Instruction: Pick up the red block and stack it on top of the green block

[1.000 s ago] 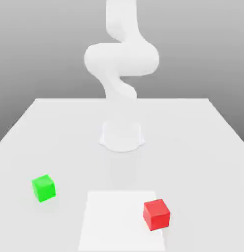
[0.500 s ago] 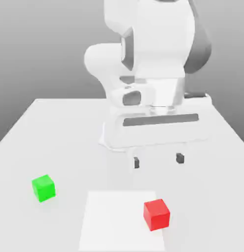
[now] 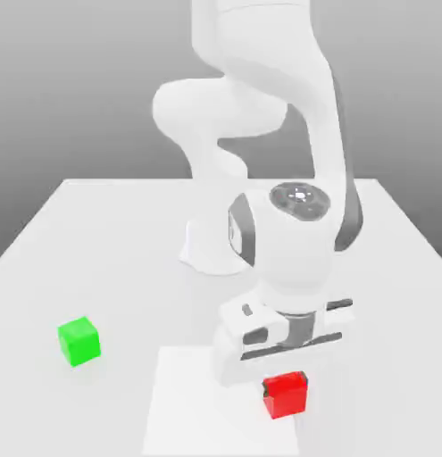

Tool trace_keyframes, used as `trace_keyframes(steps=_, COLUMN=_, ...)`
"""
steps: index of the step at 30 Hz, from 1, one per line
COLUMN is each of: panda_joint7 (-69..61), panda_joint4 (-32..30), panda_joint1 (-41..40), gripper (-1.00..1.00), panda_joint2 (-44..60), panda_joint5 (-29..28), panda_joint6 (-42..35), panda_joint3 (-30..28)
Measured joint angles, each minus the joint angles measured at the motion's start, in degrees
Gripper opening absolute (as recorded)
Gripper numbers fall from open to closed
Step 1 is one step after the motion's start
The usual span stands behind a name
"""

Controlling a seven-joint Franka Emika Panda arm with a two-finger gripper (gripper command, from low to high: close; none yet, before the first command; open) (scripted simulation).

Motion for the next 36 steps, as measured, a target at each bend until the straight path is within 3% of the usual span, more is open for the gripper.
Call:
trace_keyframes(steps=8, panda_joint7=-2.41, panda_joint4=-1.72, panda_joint1=-1.3, gripper=-1.0, panda_joint2=-10.83, panda_joint5=2.42, panda_joint6=-9.09, panda_joint3=1.11)
trace_keyframes(steps=17, panda_joint7=-20.52, panda_joint4=-5.85, panda_joint1=-19.91, gripper=-1.0, panda_joint2=-18.75, panda_joint5=-0.8, panda_joint6=-12.43, panda_joint3=-7.52)
trace_keyframes(steps=24, panda_joint7=-37.35, panda_joint4=-9.2, panda_joint1=-29.34, gripper=-1.0, panda_joint2=-23.81, panda_joint5=-0.7, panda_joint6=-14.29, panda_joint3=-15.99)
trace_keyframes(steps=27, panda_joint7=-42.16, panda_joint4=-9.73, panda_joint1=-30.55, gripper=-1.0, panda_joint2=-22.27, panda_joint5=1.04, panda_joint6=-12.33, panda_joint3=-18.4)
trace_keyframes(steps=32, panda_joint7=-47.35, panda_joint4=-9.46, panda_joint1=-30.41, gripper=-1.0, panda_joint2=-13.79, panda_joint5=7.64, panda_joint6=-4.43, panda_joint3=-17.51)
trace_keyframes(steps=33, panda_joint7=-48.38, panda_joint4=-9.42, panda_joint1=-30.82, gripper=1.0, panda_joint2=-12.03, panda_joint5=9.08, panda_joint6=-2.82, panda_joint3=-16.84)
trace_keyframes(steps=36, panda_joint7=-48.38, panda_joint4=-9.42, panda_joint1=-30.81, gripper=1.0, panda_joint2=-12.03, panda_joint5=9.08, panda_joint6=-2.82, panda_joint3=-16.84)
